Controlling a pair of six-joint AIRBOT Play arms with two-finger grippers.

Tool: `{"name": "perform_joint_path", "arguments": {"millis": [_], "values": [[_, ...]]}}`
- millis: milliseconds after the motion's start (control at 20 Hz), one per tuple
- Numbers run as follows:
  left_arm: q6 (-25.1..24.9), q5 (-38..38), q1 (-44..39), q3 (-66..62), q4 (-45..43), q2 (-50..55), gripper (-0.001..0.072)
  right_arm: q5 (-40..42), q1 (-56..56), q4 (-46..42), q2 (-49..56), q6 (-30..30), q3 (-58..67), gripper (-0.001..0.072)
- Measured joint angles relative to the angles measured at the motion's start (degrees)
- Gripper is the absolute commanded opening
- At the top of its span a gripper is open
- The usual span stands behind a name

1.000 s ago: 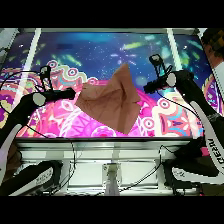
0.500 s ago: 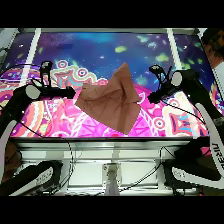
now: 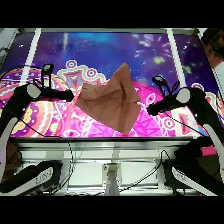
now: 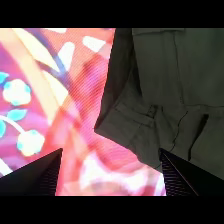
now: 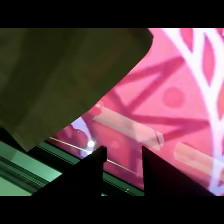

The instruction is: Fold the clothes and pants, and hang the long-sleeved shirts on hangers.

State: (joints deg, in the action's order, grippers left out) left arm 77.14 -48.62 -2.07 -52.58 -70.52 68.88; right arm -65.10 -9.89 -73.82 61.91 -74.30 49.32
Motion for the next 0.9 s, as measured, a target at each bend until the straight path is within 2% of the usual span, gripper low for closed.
{"name": "perform_joint_path", "arguments": {"millis": [300, 450, 800, 900], "values": [[-10.2, -3.3, 5.1, -0.5, 11.4, 9.2, 0.0689, 3.3, 0.0, 3.6, -1.6, 0.0, -4.9, 0.0262], [-13.1, -3.8, 6.1, -2.0, 14.0, 13.1, 0.0677, 5.0, 0.0, 4.3, -1.8, 0.0, -5.4, 0.0262], [-15.5, -5.0, 6.1, -4.7, 16.8, 17.7, 0.0638, 7.0, 0.0, 4.7, -1.8, 0.0, -5.6, 0.0262], [-15.6, -6.3, 6.0, -4.9, 17.0, 18.8, 0.0608, 7.3, 0.0, 4.9, -1.8, 0.0, -5.6, 0.0263]]}}
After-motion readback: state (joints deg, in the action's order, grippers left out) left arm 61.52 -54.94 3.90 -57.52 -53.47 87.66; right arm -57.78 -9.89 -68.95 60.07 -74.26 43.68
